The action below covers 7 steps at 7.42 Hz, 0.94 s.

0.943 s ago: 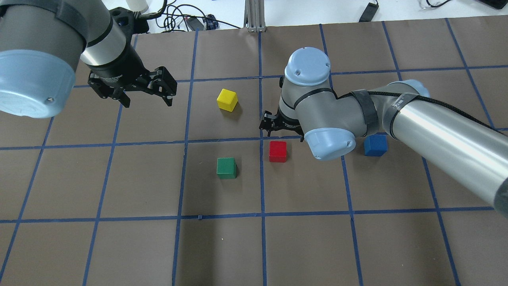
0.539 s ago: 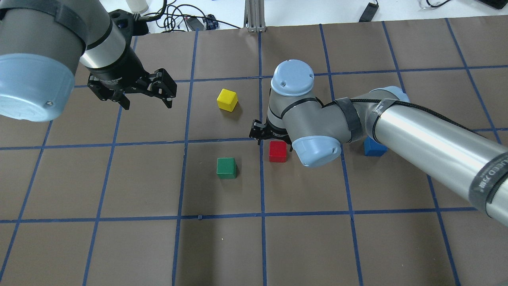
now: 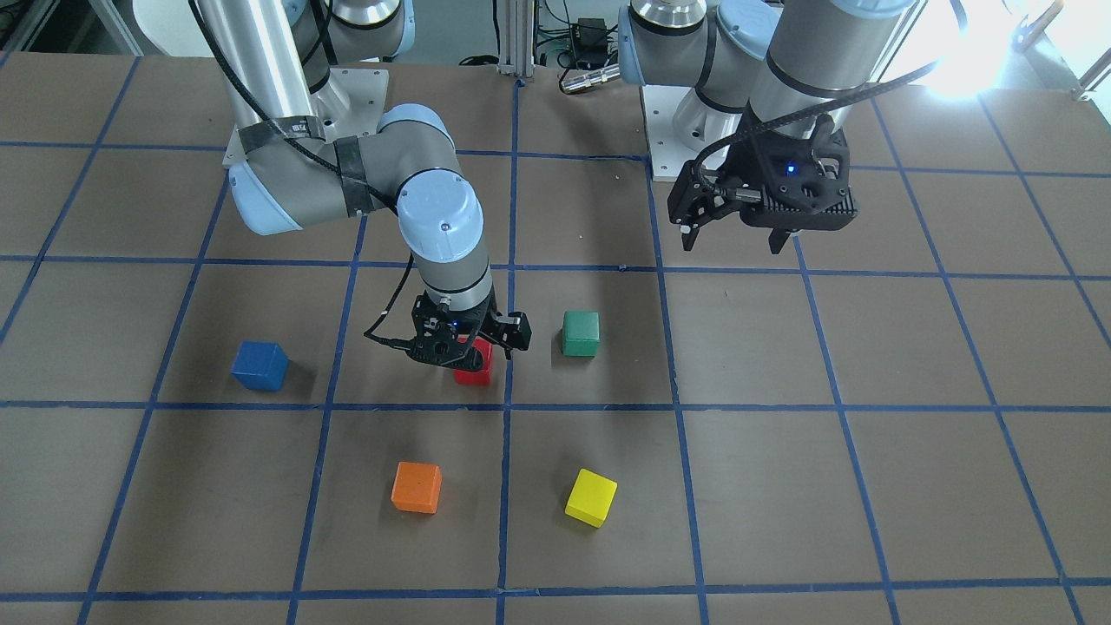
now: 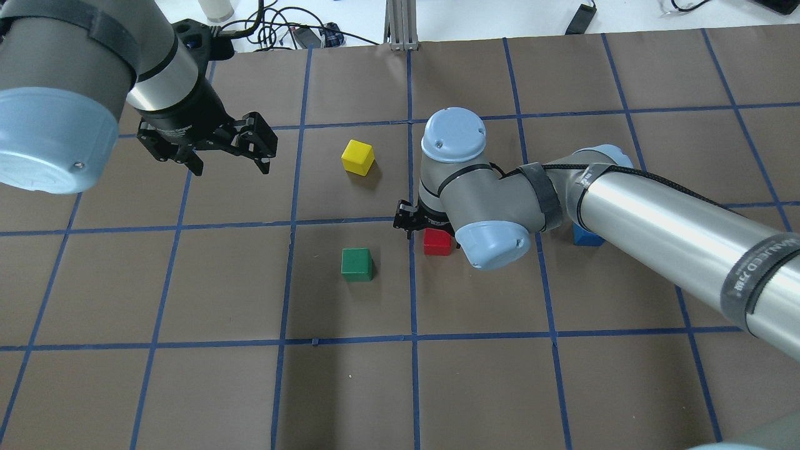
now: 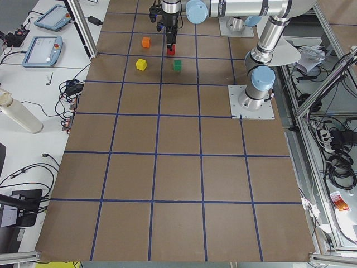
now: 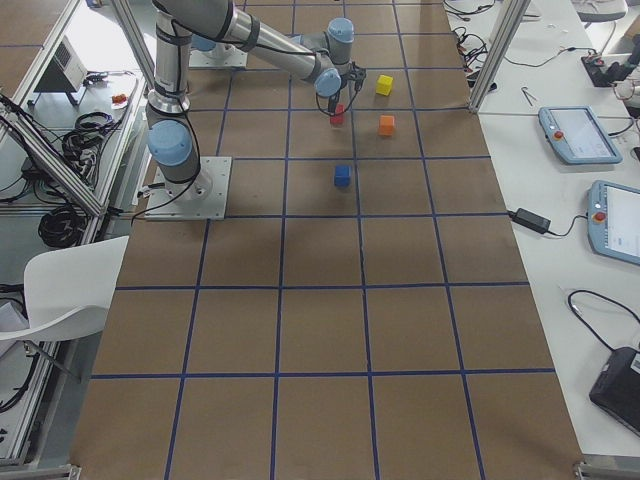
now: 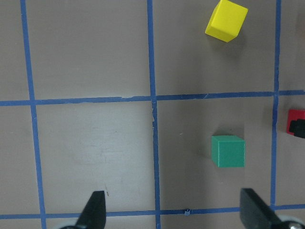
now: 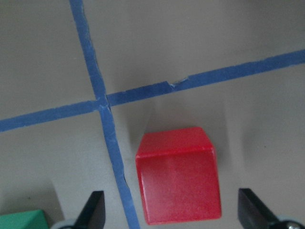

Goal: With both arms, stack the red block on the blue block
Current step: 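Lower the right gripper onto the red cube and close on it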

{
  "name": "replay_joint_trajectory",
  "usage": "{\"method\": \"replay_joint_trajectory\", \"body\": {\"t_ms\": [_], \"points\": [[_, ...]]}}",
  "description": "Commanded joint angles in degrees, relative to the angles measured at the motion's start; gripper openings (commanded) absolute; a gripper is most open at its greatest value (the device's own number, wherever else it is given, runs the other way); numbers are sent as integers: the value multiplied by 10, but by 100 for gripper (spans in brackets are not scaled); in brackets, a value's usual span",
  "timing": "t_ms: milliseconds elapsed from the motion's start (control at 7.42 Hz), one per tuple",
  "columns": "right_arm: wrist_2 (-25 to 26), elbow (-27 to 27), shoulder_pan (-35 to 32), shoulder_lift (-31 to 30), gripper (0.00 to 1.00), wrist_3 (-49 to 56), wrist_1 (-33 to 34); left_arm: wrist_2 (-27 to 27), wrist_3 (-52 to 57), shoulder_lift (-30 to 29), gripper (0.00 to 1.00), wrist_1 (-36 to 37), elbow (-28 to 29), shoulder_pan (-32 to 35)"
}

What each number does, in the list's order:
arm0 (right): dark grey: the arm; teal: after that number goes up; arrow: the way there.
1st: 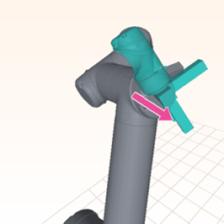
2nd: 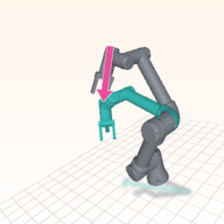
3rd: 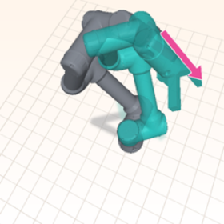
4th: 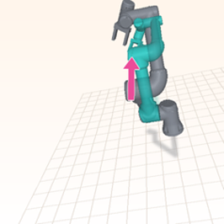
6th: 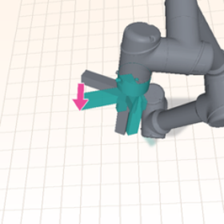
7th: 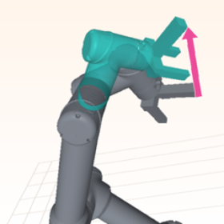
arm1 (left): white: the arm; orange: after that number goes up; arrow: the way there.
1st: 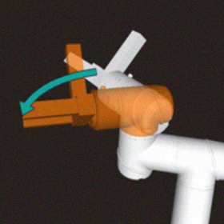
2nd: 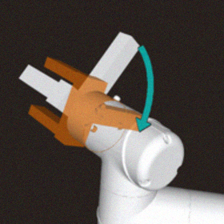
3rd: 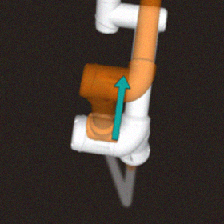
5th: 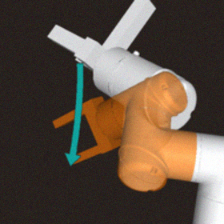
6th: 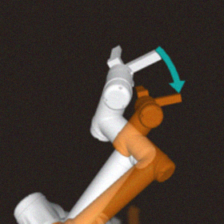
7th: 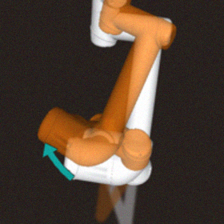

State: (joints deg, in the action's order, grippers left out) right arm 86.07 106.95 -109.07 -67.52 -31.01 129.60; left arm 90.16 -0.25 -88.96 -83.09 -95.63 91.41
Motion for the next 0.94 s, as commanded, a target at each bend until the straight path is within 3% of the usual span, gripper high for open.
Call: {"method": "replay_joint_trajectory", "body": {"t_ms": [0,404,539,674,809], "points": [[1,3,0,7,98,63,0,0,1,2,100,-2,0,0],[0,-2,0,11,97,88,1,0,1,3,100,-5,-1,0],[1,-1,1,12,86,97,2,-1,1,4,100,-4,-8,0],[0,-2,0,12,68,98,0,0,1,9,100,-1,-22,0],[1,-3,1,12,45,97,1,0,1,15,100,4,-31,0]]}}
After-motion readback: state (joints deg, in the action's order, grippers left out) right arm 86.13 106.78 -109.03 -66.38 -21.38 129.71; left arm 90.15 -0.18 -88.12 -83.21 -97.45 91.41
